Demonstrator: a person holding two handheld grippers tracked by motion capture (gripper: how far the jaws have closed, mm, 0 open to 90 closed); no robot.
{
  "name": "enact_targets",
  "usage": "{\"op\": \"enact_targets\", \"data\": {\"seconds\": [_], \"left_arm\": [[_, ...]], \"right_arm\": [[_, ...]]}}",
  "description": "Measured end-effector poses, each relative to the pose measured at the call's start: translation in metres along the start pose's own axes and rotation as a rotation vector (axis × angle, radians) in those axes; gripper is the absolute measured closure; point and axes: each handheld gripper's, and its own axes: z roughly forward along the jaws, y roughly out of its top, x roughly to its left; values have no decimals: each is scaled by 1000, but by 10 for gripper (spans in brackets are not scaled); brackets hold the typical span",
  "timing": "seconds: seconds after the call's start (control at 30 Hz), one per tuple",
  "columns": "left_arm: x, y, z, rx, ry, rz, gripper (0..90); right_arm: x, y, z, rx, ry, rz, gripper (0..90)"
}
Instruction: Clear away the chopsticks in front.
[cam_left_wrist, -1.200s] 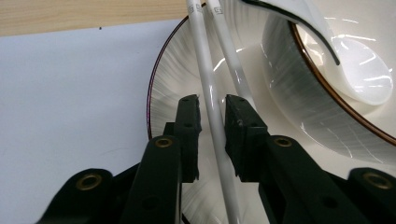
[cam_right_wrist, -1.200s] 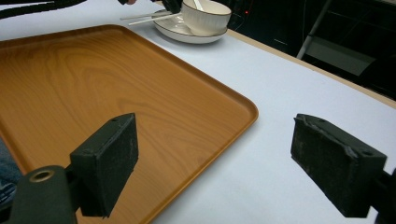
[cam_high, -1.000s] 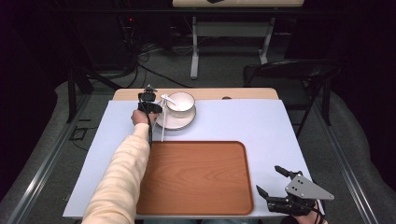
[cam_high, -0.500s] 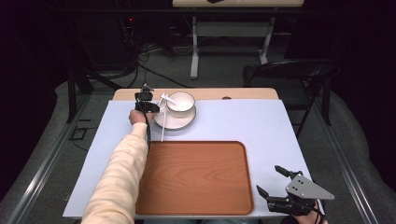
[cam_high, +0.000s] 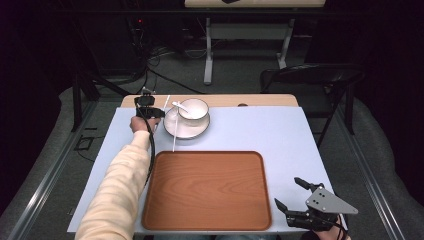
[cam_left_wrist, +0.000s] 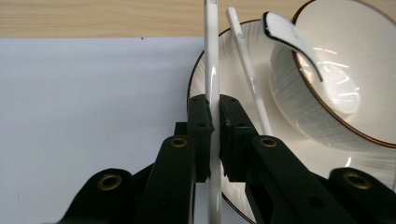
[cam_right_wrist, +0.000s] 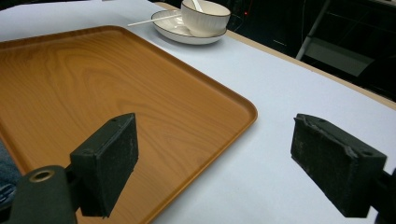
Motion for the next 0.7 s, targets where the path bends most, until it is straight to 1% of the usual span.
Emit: {"op": "enact_targets", "data": {"seconds": [0.07,0.13,0.23,0.3,0.57,0.63,0.7], "left_arm": [[0,-1,-5,-2,-6,4,841],[1,-3,-11,-12,-20,-6,841],[1,-6,-17,-22,-28,-6,841],[1,-8,-23,-31,-43,-4,841],[-4,-19,-42,-63,-77,-4,841],[-5,-24,-46,-68,-90,-12,841],[-6,-28,-50,-75,-101,-7,841]], "right_arm": [[0,0,0,-1,0,-1,143],[0,0,0,0,0,-2,143],[0,0,0,1,1,-1,143],[0,0,0,2,1,-3,143],[0,0,0,3,1,-3,143],[1,0,0,2,1,-3,143],[0,0,0,3,2,-3,143]]}}
